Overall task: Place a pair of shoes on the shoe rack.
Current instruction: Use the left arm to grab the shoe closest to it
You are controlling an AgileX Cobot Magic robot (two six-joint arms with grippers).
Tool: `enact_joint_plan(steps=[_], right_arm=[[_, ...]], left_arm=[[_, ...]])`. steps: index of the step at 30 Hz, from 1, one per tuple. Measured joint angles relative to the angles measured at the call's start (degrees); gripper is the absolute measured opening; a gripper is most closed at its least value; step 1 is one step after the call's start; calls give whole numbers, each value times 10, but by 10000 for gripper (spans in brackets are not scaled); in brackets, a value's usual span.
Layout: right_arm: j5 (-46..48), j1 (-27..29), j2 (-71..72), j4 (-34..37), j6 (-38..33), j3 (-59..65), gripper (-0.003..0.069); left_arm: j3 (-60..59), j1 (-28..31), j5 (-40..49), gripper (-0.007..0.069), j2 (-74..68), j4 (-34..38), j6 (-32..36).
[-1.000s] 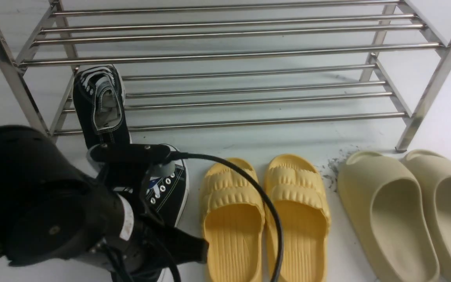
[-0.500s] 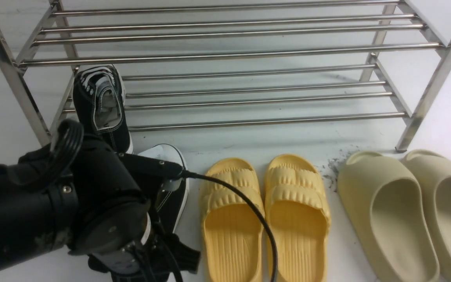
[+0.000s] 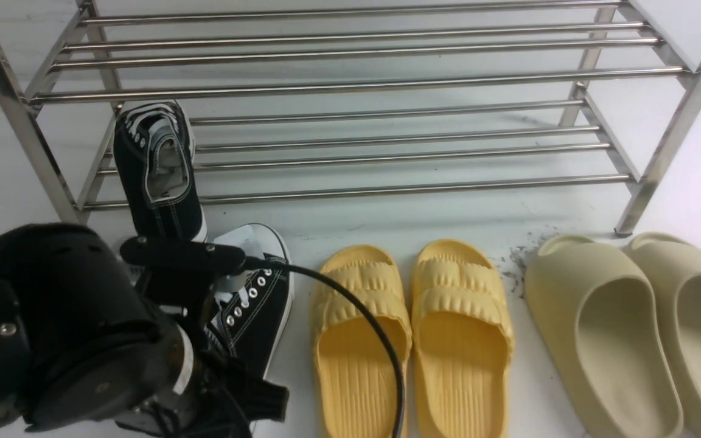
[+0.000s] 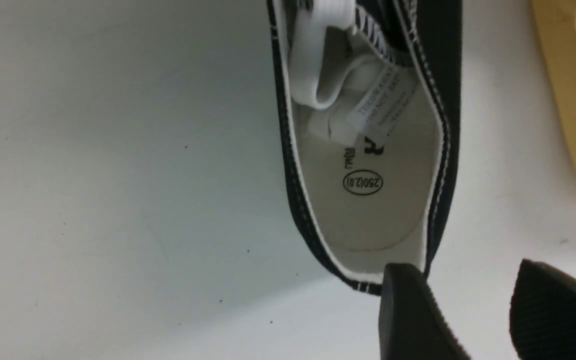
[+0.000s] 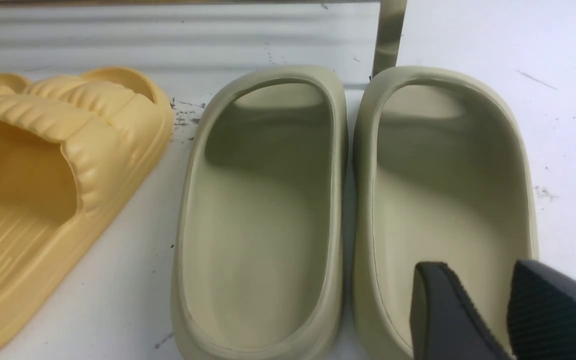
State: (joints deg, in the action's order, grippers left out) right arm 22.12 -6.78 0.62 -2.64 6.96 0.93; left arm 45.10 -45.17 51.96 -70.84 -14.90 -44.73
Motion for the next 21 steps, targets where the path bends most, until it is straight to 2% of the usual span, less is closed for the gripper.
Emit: enact_joint_plan(steps=[6,12,18,21], right_arm=[[0,0,0,0,0,0,239],[0,0,0,0,0,0,239],[0,0,0,0,0,0,239],[0,0,0,0,0,0,239]], left_arm=[[0,0,-33,337,-28,-3,24],[0,0,-49,387,-90,-31,19],[0,0,-59,391,-138,-43,0],[0,0,-68,366,-152,-45,0]])
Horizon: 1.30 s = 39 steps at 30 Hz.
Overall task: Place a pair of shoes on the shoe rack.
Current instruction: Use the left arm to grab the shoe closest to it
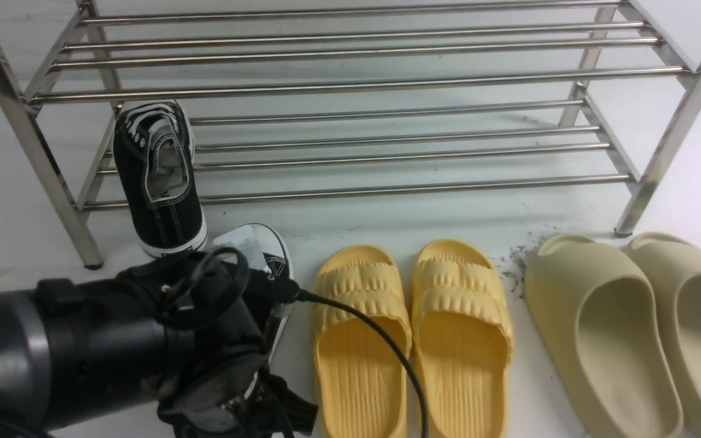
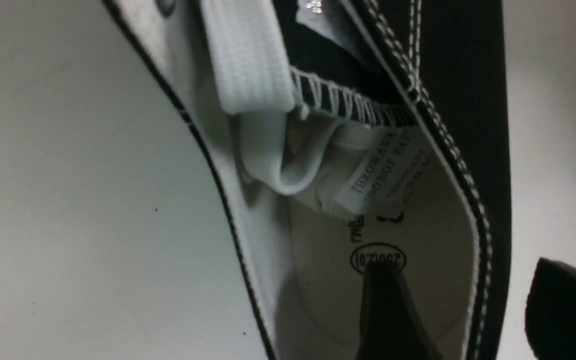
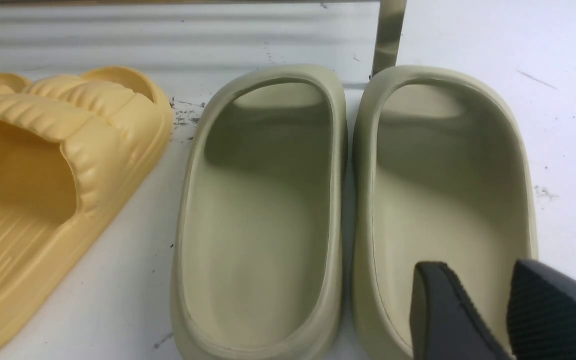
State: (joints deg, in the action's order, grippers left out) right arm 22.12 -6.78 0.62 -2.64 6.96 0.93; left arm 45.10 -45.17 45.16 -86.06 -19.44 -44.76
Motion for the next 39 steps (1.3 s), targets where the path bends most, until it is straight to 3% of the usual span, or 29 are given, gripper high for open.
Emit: enact_joint_plan(steps=[3,16,31,39], right_arm=[[0,0,0,0,0,0,239],[0,0,0,0,0,0,246],[0,0,0,0,0,0,246],[0,0,0,0,0,0,246]], left_arm=[[0,0,-11,335,-9,1,0],[2,0,-38,-13,-24,27,-15],[8,-3,30,-13,129,68,-7],[82,-3,94,-13,127,140,76]])
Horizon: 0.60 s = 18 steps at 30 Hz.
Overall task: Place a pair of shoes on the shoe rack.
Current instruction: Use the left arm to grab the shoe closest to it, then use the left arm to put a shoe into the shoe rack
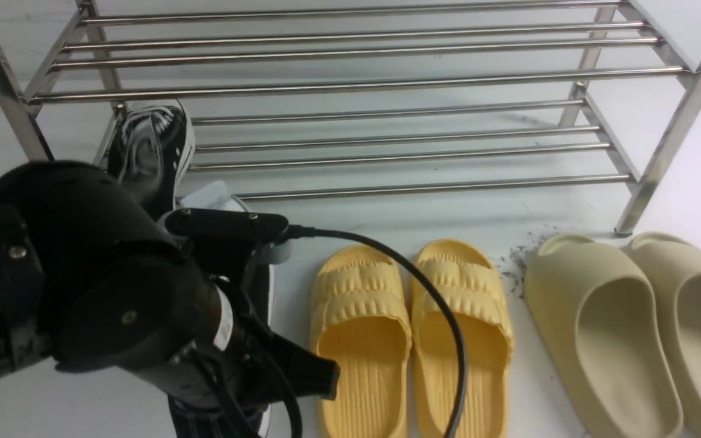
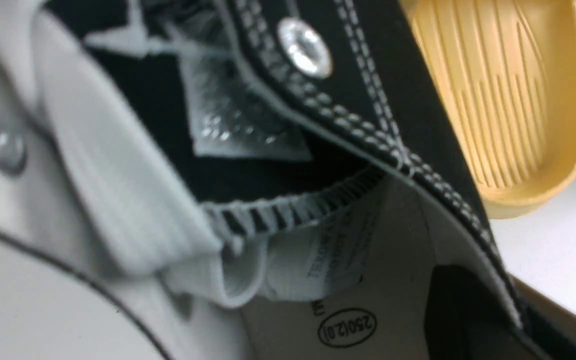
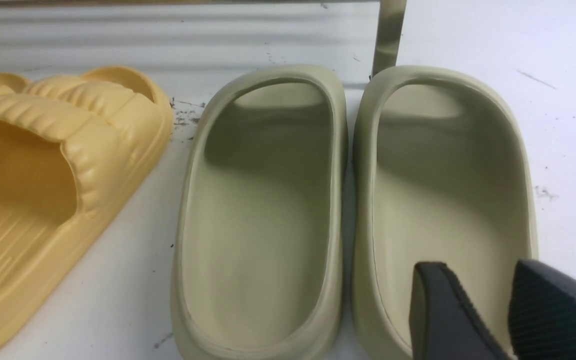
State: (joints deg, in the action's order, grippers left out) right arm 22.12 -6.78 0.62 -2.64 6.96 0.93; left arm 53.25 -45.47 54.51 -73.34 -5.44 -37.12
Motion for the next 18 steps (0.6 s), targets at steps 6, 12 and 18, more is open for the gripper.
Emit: enact_joint_plan(steps=[6,12,18], right_arm=[[0,0,0,0,0,0,246],[0,0,0,0,0,0,246],[0,0,0,0,0,0,246]], left_arm=[[0,0,8,-13,-8,0,6],[0,0,-10,-13,-10,-1,5],[0,0,-42,-13,-10,-9,6]])
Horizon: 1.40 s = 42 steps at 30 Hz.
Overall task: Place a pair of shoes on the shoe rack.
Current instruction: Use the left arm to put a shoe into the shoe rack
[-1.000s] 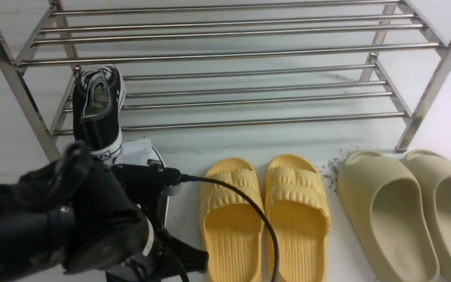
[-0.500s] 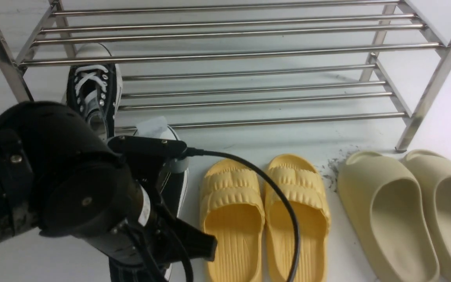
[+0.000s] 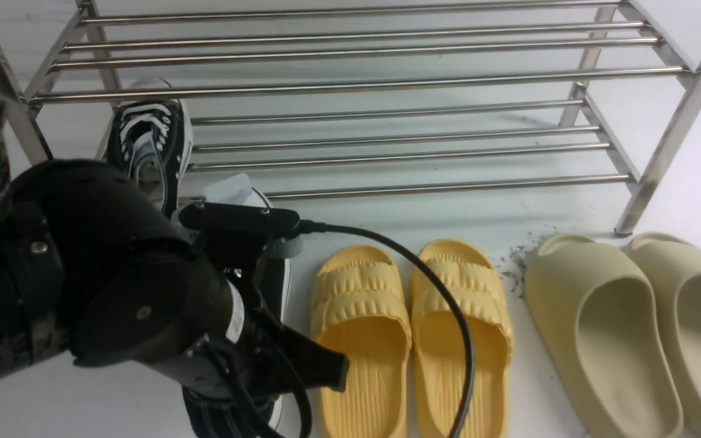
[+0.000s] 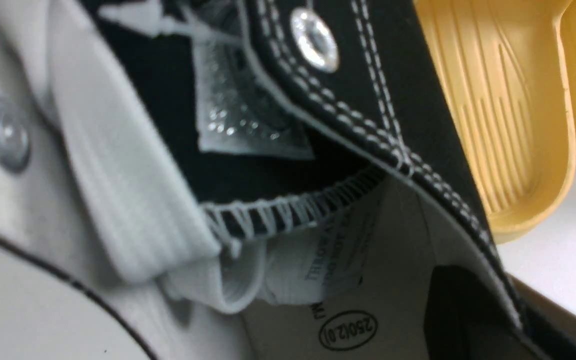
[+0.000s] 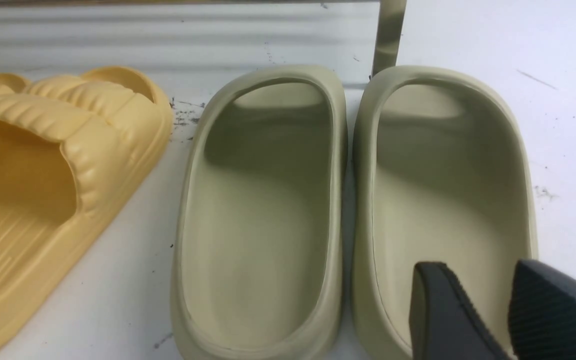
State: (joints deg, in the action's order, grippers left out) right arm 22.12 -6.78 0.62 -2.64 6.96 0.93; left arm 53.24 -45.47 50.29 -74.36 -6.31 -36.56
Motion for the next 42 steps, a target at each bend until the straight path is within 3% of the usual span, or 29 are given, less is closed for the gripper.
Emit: enact_joint_plan(steps=[9,22,27,34,42], right_arm=[[0,0,0,0,0,0,246],[0,0,0,0,0,0,246],[0,0,0,0,0,0,246],[0,0,0,0,0,0,246],[0,0,0,0,0,0,246]], left_arm=[[45,0,-12,-13,-34,-87,-58],[155,2,17,-13,-141,-148,-57],[174,41,9,-13,-159,-137,-23],[176,146,-39,-13,-166,-69,65],[176,185,-79,-13,-174,-57,110]])
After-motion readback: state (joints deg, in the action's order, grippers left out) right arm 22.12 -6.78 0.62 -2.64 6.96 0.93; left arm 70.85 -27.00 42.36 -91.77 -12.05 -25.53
